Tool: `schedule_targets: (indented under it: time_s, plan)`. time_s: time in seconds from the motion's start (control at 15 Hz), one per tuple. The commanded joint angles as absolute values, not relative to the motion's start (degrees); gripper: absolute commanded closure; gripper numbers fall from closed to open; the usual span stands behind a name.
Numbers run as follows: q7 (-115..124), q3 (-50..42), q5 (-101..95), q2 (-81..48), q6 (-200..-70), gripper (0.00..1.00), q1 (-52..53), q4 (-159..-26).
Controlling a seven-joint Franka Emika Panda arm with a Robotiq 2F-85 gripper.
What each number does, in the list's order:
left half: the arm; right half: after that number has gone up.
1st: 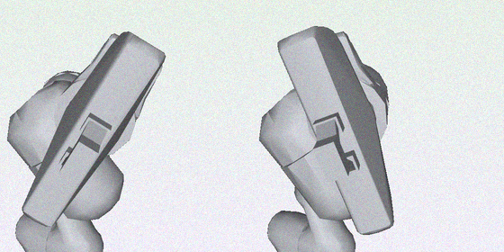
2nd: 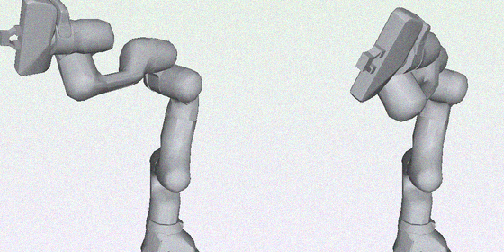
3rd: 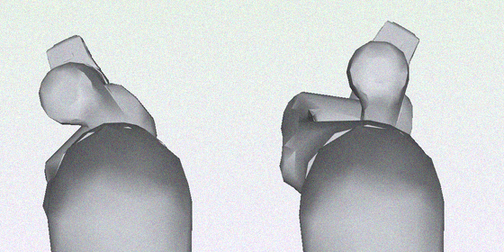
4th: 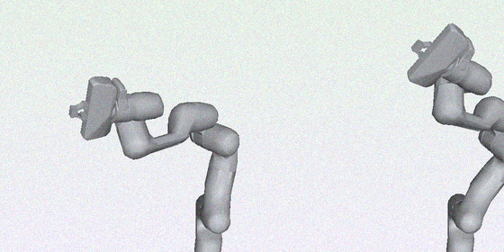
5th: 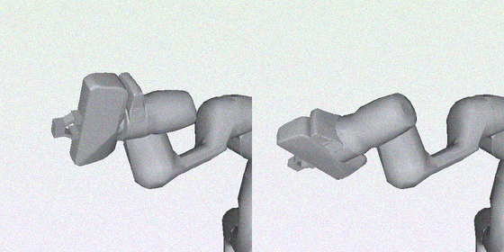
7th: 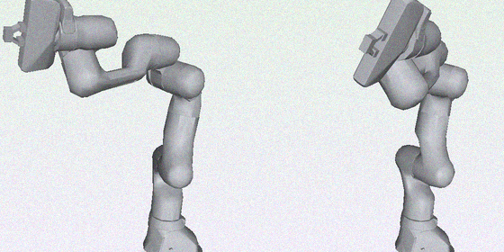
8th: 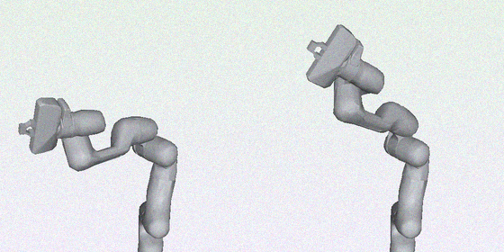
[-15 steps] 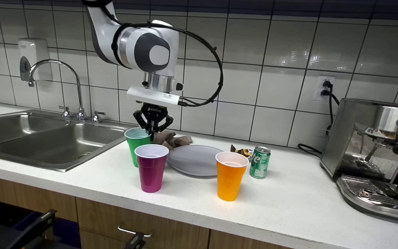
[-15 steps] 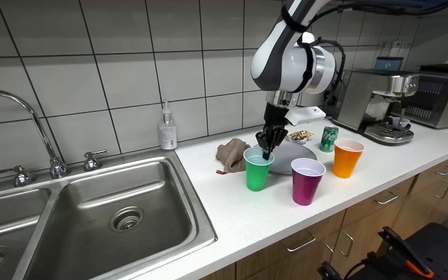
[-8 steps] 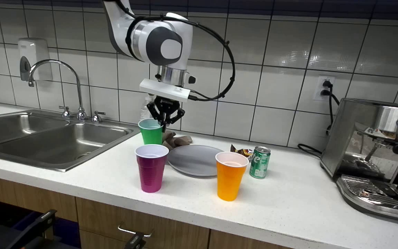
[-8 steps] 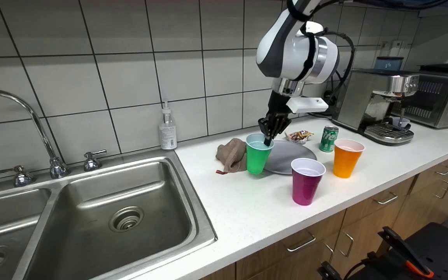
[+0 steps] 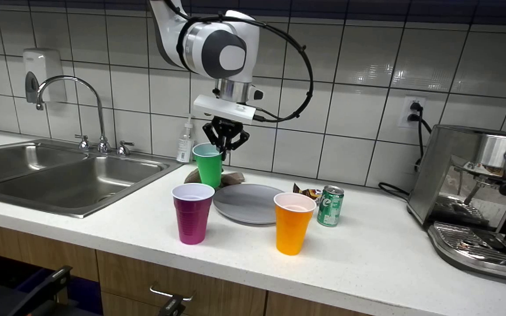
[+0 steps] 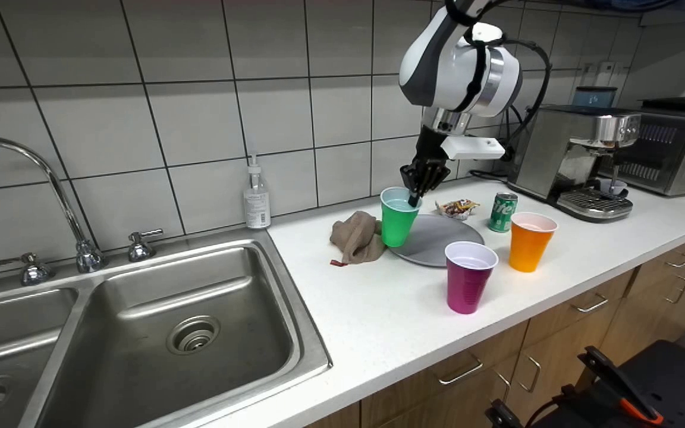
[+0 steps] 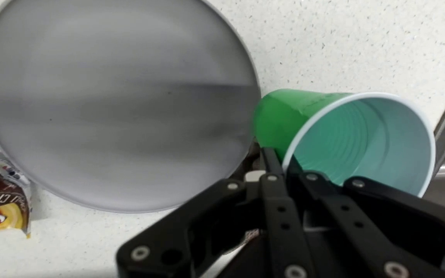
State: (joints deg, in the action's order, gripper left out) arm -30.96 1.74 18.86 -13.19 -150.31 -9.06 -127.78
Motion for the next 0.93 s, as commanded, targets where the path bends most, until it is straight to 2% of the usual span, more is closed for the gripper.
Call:
schedule_targets:
  time_s: [0.0, 0.47, 0.87]
  plan:
    - [-27.71, 1.07, 18.02, -16.47, -148.67, 0.99, -9.95, -123.42]
    - [-20.43, -0.80, 14.89, -24.36, -147.76, 0.99, -10.29, -115.41]
    - [-15.60, -2.33, 12.03, -24.17, -141.44, 0.99, -10.71, -111.22]
